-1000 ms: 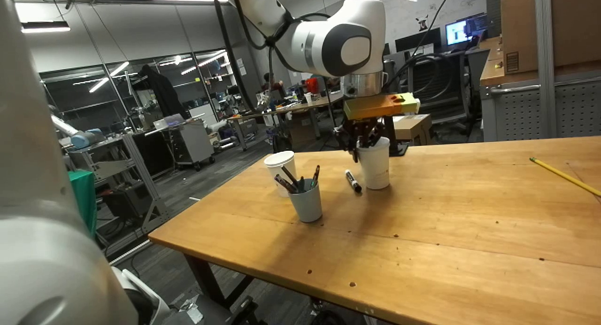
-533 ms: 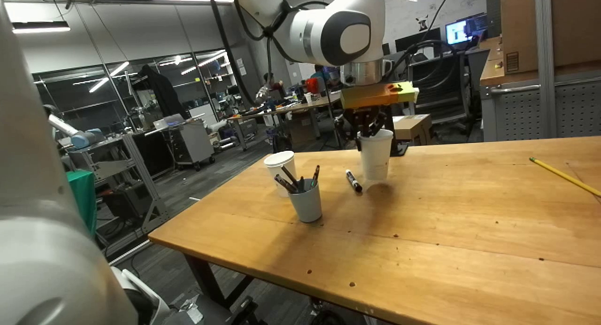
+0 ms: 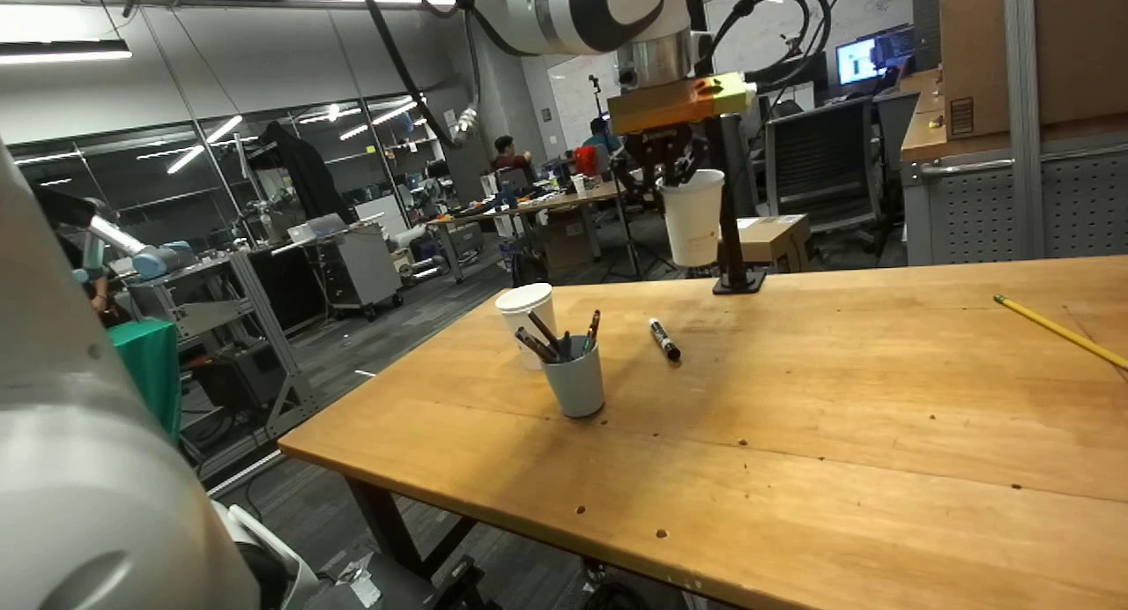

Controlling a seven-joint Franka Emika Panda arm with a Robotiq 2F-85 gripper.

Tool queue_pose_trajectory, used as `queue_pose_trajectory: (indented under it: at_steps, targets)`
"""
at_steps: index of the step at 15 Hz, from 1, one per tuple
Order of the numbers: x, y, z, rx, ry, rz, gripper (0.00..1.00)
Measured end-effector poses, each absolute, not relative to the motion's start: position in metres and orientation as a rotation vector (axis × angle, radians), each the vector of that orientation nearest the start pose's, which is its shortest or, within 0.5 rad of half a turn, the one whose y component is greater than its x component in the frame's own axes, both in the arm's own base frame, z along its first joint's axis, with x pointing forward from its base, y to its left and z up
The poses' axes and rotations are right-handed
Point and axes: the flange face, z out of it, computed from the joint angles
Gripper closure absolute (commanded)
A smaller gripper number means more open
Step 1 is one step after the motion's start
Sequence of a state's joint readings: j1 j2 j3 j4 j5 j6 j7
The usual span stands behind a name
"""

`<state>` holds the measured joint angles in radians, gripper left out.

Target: Stack the white cups together, place the black marker inside the topmost cup on the stacked cups

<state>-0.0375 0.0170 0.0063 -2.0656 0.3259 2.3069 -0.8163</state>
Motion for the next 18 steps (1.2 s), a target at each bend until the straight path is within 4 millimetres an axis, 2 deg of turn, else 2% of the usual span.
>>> queue_pose_trajectory:
  at_steps: [4,9,14,18]
  targets:
    - [0.563,0.027,0.49,-2.859,-0.923,-0.53,0.98]
    - [0.537,0.101,0.526,-2.932,-0.978,-0.576,0.98]
    - [0.495,0.179,0.541,-3.017,-0.874,-0.562,0.98]
    - [0.461,0.221,0.545,-3.084,-0.756,-0.48,0.98]
